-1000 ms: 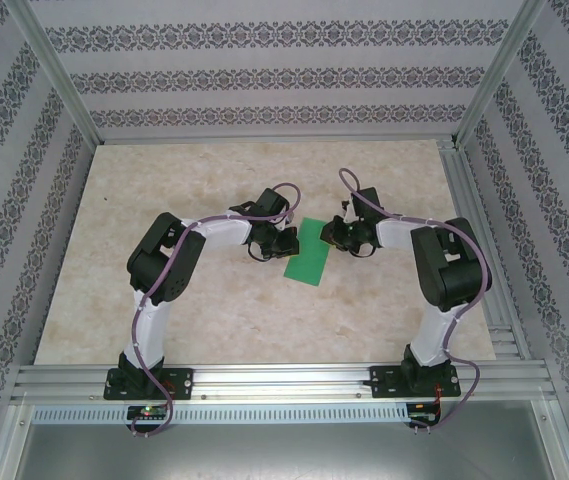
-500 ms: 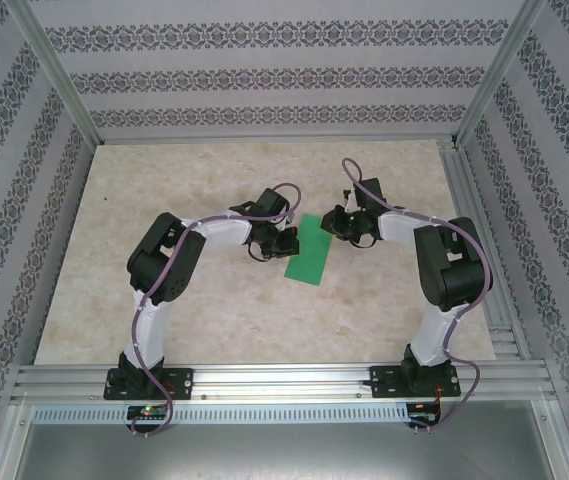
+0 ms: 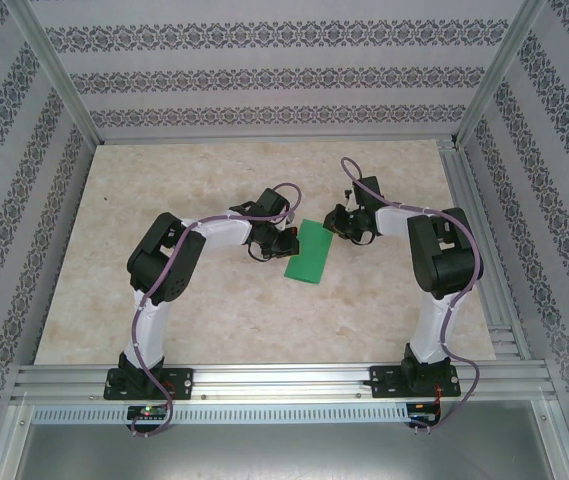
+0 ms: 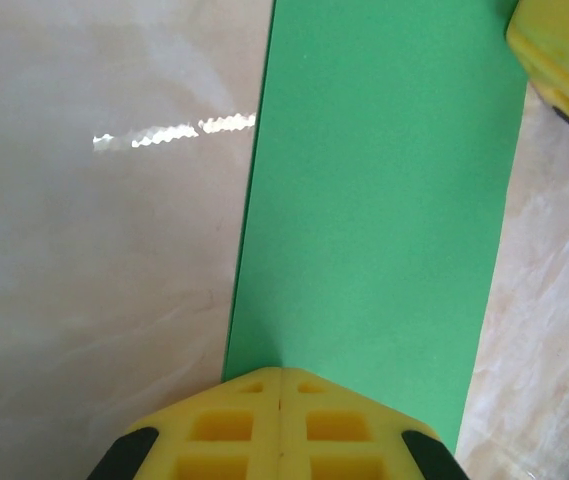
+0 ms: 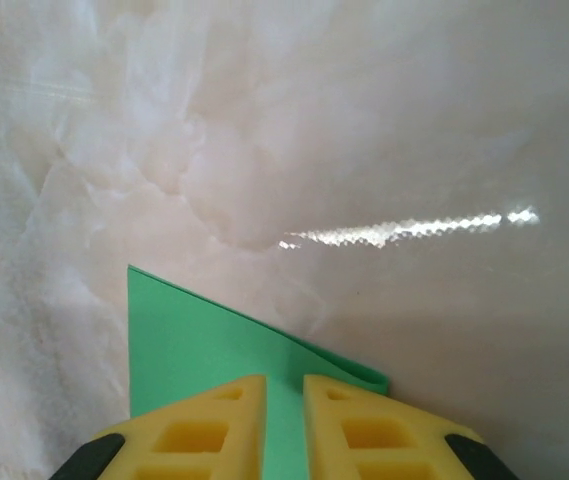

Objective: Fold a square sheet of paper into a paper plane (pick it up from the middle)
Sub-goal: Fold the square sheet of paper in half at the center of the table, then move the square sheet of paper to the center of the table.

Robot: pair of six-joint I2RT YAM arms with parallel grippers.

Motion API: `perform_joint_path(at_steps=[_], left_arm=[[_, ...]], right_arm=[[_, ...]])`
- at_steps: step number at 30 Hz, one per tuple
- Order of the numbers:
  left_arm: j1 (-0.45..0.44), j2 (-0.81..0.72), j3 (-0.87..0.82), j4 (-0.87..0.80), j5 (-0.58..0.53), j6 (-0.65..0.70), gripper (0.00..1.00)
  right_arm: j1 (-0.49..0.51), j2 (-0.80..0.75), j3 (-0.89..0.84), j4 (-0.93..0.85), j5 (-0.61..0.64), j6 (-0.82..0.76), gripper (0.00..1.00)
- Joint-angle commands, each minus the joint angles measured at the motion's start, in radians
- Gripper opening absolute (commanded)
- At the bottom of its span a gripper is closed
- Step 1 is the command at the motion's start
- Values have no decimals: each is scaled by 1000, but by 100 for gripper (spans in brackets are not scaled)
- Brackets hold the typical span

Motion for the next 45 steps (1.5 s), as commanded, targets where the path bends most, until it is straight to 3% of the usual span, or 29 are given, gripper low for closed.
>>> perform_joint_path(at_steps=[1,5,9,19,29,37,45], left_arm=[[-30,33,-40,-97,-72,21,5],[-31,34,-40,-96,-73,21,5],[-33,35,-38,-92,-72,19,5],[-34,23,-39,-95,-80,19,5],[-35,8,-45,-92,-76,20,5],[-35,-2,-50,-81,-76,13,5],[-35,-30,-55,-60,-68,-2,5]], right_arm=[[-14,8,28,-18,40,-21,18],[-10,-73,14,10,-12,13,19],[-6,-116,-4,-2,20,-1,19],[-1,-12,16,0,-8,-3,19],[-3,30,68,-70,79,-56,18],[33,-119,-44,-11,-19,-10,20],[95,-115,-148,50,-41,44,20]])
